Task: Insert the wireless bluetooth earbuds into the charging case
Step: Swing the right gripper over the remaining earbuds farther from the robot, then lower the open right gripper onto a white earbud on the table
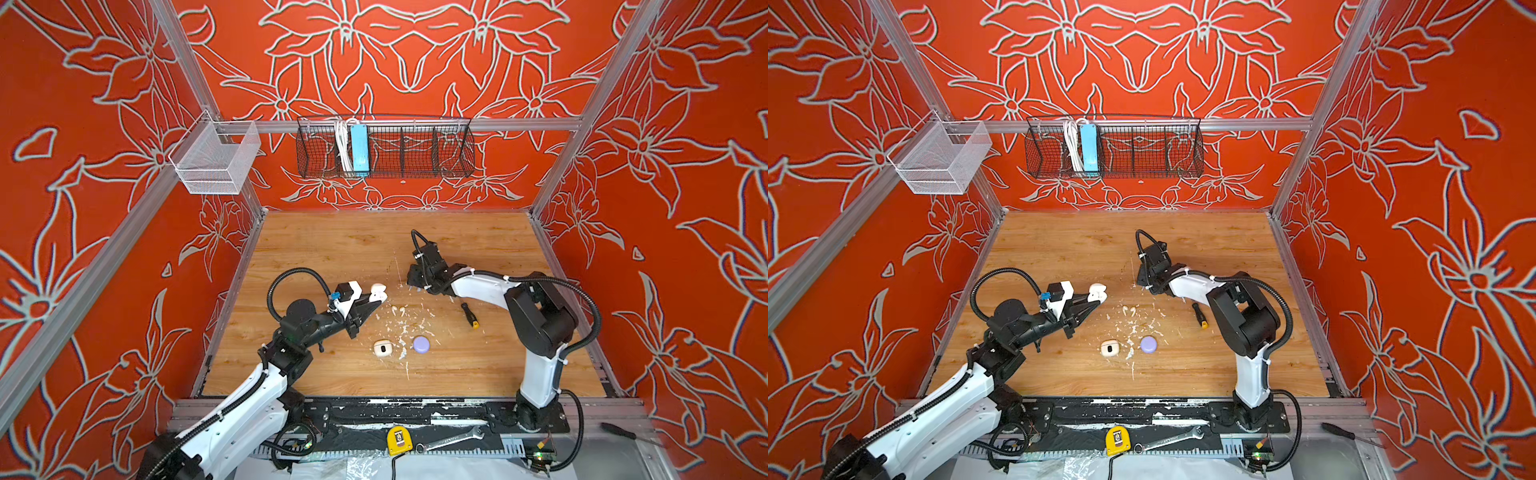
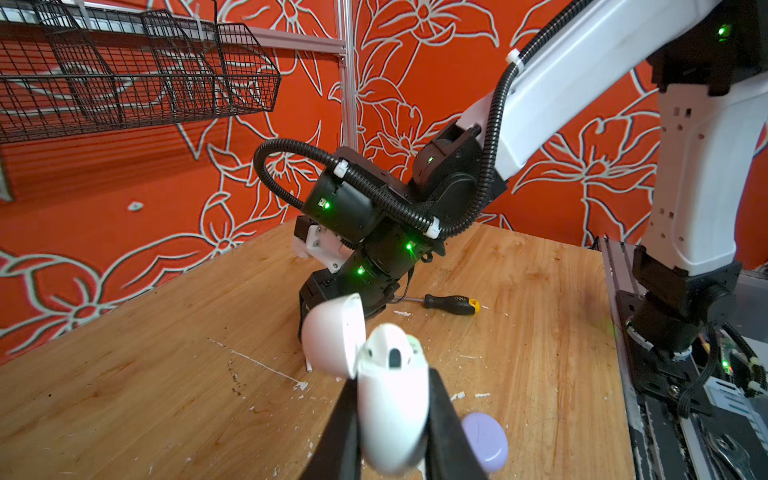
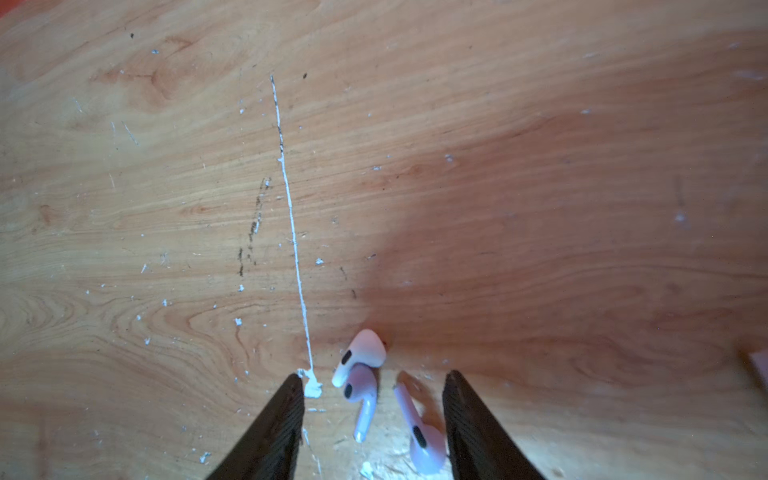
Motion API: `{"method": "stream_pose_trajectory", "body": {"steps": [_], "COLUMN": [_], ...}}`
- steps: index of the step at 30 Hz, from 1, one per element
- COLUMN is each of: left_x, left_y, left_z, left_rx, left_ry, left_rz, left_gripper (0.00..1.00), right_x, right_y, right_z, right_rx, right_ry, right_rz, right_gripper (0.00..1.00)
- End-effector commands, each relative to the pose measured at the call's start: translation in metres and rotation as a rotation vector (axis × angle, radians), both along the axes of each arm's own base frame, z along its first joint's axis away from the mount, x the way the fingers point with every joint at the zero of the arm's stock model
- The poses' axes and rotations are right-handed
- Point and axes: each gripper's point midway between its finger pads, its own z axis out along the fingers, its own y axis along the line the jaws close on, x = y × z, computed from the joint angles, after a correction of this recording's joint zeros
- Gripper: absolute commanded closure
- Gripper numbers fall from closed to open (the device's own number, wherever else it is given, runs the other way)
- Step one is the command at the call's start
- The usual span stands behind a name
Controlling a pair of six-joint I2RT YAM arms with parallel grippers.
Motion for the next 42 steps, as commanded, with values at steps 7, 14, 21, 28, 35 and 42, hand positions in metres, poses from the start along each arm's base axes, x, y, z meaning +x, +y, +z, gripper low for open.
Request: {"method": "stream_pose_trajectory", "body": {"steps": [7,14,21,28,35,42], "left_x": [-0.001,-0.001,-0.002,0.0,0.001,-0.001], "left_y": [0.002,0.003,0.005,0.004,0.003,0.007], "left_z": [0.007,0.008,0.009,0.008,0.009,0.013], "left_rx": [-0.016,-0.013,-0.018,-0.017,-0.025,-0.039], "left_ry": [-0.033,-0.035,-0.045,-0.037,-0.026,-0.038], "left_rz": [0.011,0.017,0.028,0.031,0.027,0.04], "left_gripper": [1.0,1.0,1.0,1.0,1.0,1.0], "right_x": [0.008,0.012,0.016,0.016,0.019,0.018], "right_y": [0.023,0.025,0.032,0.026,0.019,0.007], "right_z": [-0.016,-0.022,-0.034,-0.025,-0.004,-0.004], "right_rx": [0.081,0.074,0.051,-0.001,-0.161,-0.352], "right_ry": [0.065,0.068,0.099,0.08,0.045,0.126], "right_rz": [0.018,0.013,0.038,0.052,0.178,0.283], "right_gripper": [0.44,0.44,0.44,0.45,0.43,0.39]}}
